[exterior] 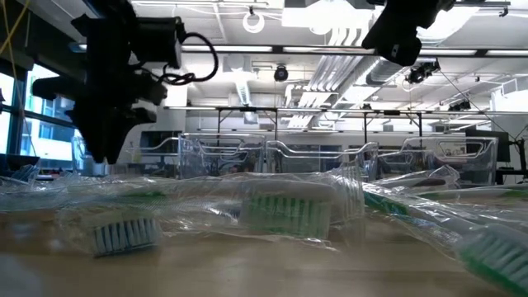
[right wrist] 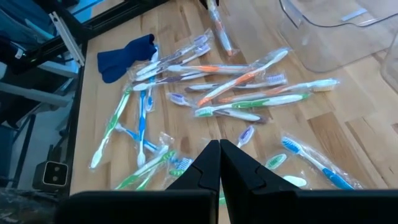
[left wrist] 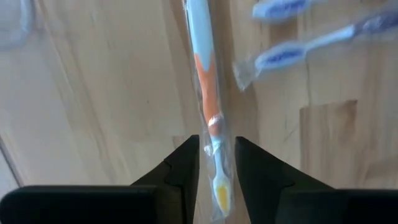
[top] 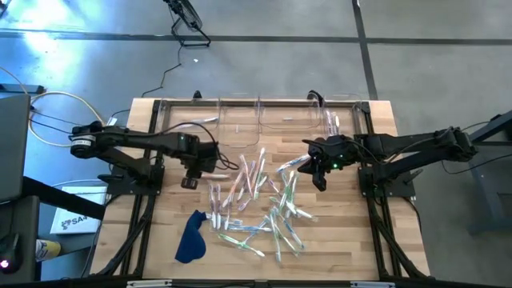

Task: Pick & Place Toothbrushes
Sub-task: Put the orange toothbrush into the middle right transparent bin

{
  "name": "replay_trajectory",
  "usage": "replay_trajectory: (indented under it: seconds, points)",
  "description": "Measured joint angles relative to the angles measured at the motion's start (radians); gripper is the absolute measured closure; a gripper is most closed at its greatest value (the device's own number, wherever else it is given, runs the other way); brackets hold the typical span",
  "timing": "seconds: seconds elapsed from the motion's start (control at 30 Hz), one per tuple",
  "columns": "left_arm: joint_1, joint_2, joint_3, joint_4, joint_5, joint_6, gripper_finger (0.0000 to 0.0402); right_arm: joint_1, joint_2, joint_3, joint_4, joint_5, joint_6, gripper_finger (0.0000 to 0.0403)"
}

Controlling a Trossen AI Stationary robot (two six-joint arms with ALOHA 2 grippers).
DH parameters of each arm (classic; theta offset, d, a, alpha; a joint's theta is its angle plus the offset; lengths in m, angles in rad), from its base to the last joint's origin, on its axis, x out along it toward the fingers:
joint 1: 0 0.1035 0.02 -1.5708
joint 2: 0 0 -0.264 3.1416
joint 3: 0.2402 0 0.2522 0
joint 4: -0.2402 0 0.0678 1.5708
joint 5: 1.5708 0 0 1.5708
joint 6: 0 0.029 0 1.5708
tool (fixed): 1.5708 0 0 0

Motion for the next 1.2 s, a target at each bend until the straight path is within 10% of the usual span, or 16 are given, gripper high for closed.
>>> replay_trajectory:
  seconds: [0.37,1.2]
  points:
    - [-0.001,0.000,-0.098,0.126,0.022,-0.036,0.0195,0.000,0.000,0.000,0.000,0.000,0.000,0.0401]
    - [-0.001,-0.003,-0.232,0.308,0.006,-0.158,0.0192,0.000,0.000,0.000,0.000,0.005,0.000,0.0401]
